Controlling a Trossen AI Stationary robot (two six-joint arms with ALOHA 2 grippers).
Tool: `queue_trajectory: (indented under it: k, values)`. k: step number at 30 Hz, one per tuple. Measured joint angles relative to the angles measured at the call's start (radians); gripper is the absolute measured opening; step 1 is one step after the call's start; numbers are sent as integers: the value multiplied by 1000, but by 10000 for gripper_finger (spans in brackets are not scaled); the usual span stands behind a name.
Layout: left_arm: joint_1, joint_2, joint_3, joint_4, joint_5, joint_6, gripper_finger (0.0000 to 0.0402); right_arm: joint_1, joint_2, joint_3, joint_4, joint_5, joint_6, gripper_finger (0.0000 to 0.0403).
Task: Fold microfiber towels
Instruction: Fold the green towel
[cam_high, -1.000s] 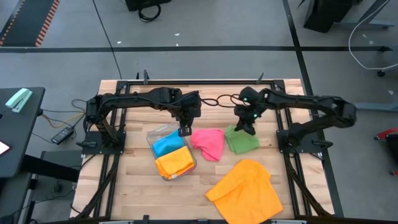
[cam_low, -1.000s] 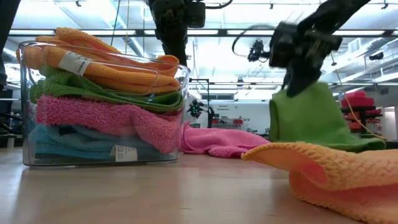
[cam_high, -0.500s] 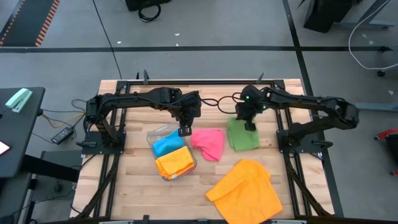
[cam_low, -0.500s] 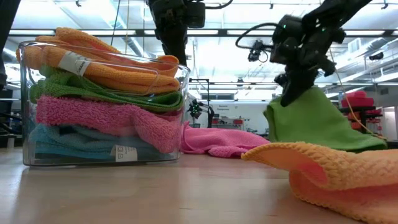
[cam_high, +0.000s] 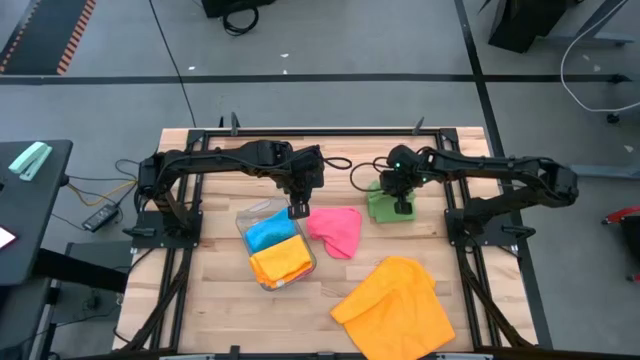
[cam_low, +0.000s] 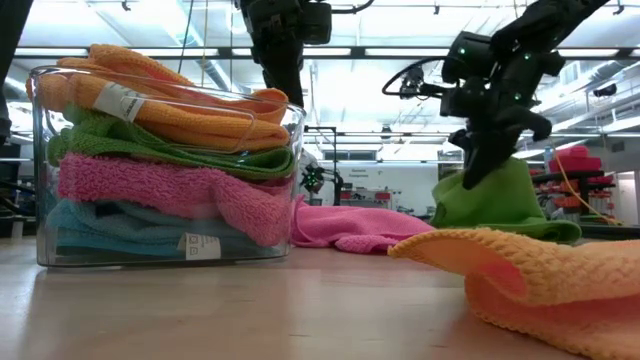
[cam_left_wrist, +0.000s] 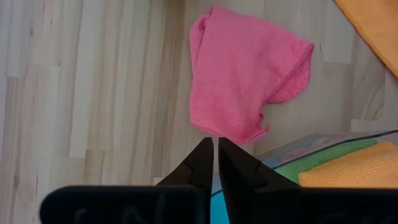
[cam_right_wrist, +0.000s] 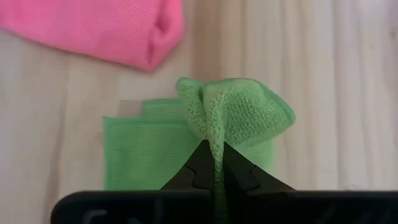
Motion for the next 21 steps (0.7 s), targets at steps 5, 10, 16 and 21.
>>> queue_trajectory:
  k: [5, 10, 16, 21]
  values:
    - [0, 0, 0, 0, 0, -2, 26, 59, 0, -1, -18, -21, 9, 14]
    - [0, 0, 0, 0, 0, -3, 21, 112, 0, -1, -23, -22, 73, 14]
    - [0, 0, 0, -1, 0, -4, 28, 136, 16, -52, -13, -48, 103, 20]
    - [0, 0, 0, -4, 0, -19, 26, 137, 25, -111, -15, -112, 182, 79]
